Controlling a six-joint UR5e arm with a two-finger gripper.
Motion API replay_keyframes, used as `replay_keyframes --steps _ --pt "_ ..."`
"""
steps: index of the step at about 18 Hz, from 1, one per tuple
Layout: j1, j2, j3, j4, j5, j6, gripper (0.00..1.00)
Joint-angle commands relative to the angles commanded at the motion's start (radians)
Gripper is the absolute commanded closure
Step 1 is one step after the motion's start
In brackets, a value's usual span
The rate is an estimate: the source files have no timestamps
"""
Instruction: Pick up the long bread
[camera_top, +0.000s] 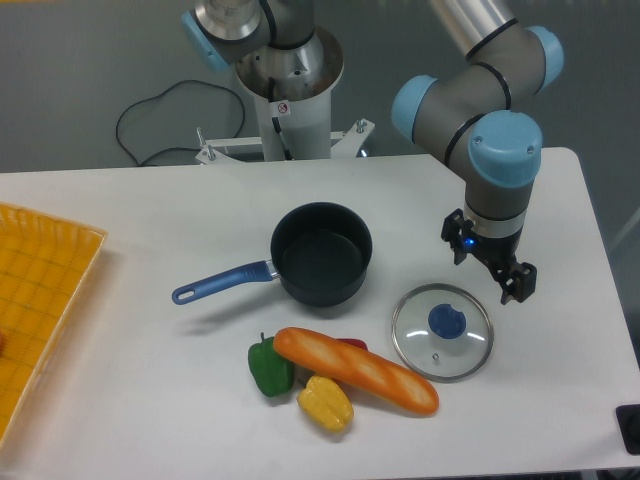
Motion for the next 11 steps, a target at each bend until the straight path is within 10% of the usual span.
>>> replay_keyframes --steps 11 --pt "-0.031 0.008 -0.011 0.003 0.005 -0.169 0.00"
